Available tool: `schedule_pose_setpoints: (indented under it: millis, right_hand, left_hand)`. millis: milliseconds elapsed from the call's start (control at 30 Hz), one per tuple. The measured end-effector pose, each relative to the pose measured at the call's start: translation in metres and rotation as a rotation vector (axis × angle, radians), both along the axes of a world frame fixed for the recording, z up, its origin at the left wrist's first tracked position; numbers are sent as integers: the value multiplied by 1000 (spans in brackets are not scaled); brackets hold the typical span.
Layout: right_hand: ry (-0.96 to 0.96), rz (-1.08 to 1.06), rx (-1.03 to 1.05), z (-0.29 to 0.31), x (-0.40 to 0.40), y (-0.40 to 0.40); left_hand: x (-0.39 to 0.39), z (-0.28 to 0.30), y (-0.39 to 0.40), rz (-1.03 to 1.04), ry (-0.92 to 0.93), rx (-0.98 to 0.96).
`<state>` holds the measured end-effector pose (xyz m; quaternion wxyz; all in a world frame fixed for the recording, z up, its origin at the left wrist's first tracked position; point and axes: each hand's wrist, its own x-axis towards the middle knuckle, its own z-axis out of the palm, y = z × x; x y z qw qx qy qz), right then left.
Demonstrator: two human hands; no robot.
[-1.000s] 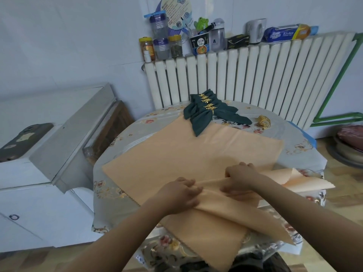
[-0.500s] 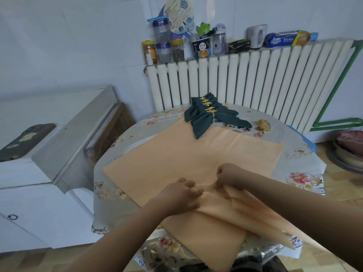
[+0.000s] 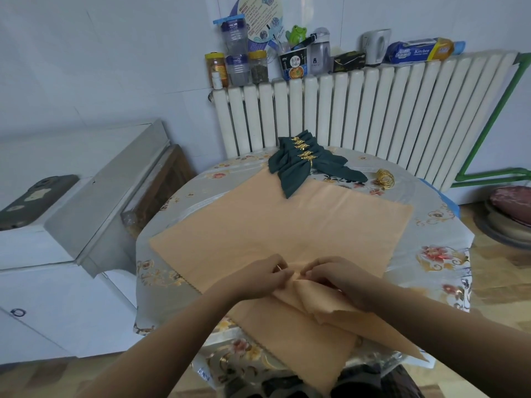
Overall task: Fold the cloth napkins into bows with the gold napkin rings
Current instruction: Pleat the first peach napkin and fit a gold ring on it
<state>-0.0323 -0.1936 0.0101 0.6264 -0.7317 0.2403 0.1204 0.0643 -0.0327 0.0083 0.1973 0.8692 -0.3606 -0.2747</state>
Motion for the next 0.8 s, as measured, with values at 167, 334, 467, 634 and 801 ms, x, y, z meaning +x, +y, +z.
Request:
schedule_pose_setpoints:
  millis: [167, 334, 467, 634, 801]
  right_hand:
    - [23, -25, 169, -12, -3, 14]
    - [-139, 19, -86, -17, -10, 14]
    - [-346, 273, -662, -28, -10, 0]
    - [-400, 439, -740, -25, 0, -13]
    - [-317, 492, -667, -17, 8, -24]
  left_hand:
    - [-3, 8, -1, -81, 2, 33]
    - [-9, -4, 5, -87, -63, -15]
    - [-11, -10, 5, -59, -125, -46]
    - [-15, -9, 5, -108, -103, 23]
    - [-11, 1, 8, -22, 52, 66]
